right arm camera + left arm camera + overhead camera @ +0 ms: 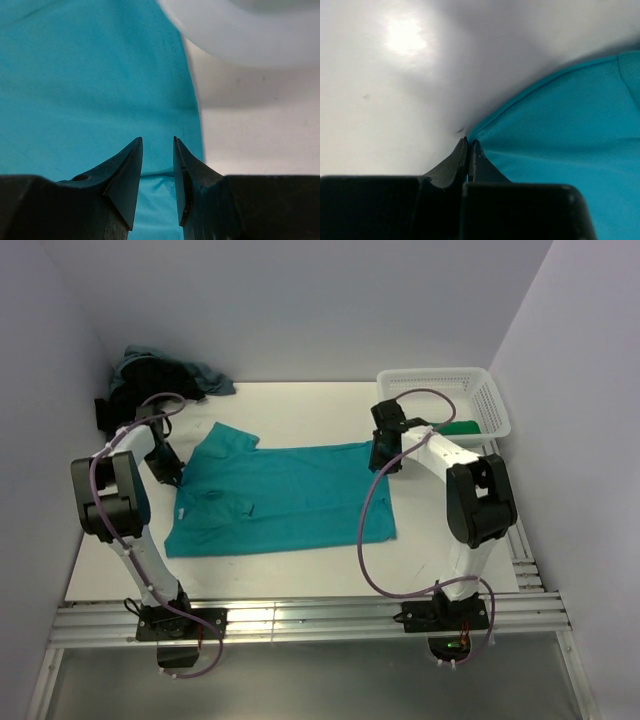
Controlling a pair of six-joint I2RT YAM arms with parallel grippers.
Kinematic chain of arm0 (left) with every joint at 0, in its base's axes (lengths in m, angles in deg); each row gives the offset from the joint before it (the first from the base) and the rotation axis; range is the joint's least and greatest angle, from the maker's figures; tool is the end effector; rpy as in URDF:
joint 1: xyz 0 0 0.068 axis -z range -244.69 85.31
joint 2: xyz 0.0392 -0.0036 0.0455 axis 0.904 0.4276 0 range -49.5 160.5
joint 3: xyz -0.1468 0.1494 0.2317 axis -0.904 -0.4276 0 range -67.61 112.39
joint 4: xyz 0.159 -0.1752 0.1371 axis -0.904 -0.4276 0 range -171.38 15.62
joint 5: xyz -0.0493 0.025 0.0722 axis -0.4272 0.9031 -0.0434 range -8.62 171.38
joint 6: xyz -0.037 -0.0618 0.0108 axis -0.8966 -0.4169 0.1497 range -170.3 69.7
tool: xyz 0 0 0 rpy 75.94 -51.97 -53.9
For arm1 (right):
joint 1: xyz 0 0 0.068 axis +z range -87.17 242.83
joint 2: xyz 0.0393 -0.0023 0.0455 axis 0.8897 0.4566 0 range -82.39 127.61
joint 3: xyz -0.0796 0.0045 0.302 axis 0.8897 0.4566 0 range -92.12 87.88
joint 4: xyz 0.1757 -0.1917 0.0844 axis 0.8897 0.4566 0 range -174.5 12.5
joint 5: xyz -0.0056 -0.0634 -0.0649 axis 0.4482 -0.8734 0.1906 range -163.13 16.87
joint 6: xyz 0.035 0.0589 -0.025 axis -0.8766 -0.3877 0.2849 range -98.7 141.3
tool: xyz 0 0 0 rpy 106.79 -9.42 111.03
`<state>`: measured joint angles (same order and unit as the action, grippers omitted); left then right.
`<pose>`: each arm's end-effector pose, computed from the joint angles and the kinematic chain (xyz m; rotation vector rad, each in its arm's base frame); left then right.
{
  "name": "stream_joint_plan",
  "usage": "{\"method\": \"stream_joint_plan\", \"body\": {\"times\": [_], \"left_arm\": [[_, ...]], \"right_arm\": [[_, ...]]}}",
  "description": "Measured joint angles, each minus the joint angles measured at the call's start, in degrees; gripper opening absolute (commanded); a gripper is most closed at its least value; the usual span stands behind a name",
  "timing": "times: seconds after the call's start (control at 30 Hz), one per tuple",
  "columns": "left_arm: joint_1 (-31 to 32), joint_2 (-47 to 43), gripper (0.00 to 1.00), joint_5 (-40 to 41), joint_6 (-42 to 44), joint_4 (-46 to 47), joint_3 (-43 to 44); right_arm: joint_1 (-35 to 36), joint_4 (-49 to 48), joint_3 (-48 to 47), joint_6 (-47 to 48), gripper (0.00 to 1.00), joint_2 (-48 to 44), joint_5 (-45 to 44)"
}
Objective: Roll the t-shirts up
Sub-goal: Fold the tshirt
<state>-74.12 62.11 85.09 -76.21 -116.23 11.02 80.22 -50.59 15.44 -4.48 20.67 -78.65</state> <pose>0.4101 0.0721 0.1769 -0.8831 2.7310 0.0371 0.3824 0.1136 0.2094 0.2263 2.6823 0.1030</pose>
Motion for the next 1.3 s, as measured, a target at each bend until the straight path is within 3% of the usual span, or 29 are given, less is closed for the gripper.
{"method": "stream_joint_plan", "body": {"times": [0.23,0.4,0.5,0.67,0.87,1.3], "left_arm": [[-3.7,-5.0,0.03,1.7,0.4,-0.9,-4.0],[-4.2,-8.2,0.6,2.2,1.0,-1.2,-6.4],[-4.4,-9.3,0.69,2.2,0.9,-1.6,-6.7],[-4.7,-9.8,0.71,2.3,0.8,-3.9,-4.1],[-4.9,-9.8,0.73,2.0,0.6,-5.7,7.3],[-4.9,-5.9,0.77,-5.4,-0.4,-2.9,18.8]], "right_arm": [[1.3,1.3,-10.6,0.0,0.38,5.6,1.2],[1.5,2.3,-20.1,0.1,0.39,10.6,2.1],[1.5,3.3,-26.3,0.1,0.4,14.8,2.6],[1.5,5.2,-34.9,0.1,0.41,22.2,3.1],[1.5,9.2,-43.1,0.8,0.42,29.7,1.7],[1.5,11.9,-44.3,1.4,0.5,32.5,-2.7]]}}
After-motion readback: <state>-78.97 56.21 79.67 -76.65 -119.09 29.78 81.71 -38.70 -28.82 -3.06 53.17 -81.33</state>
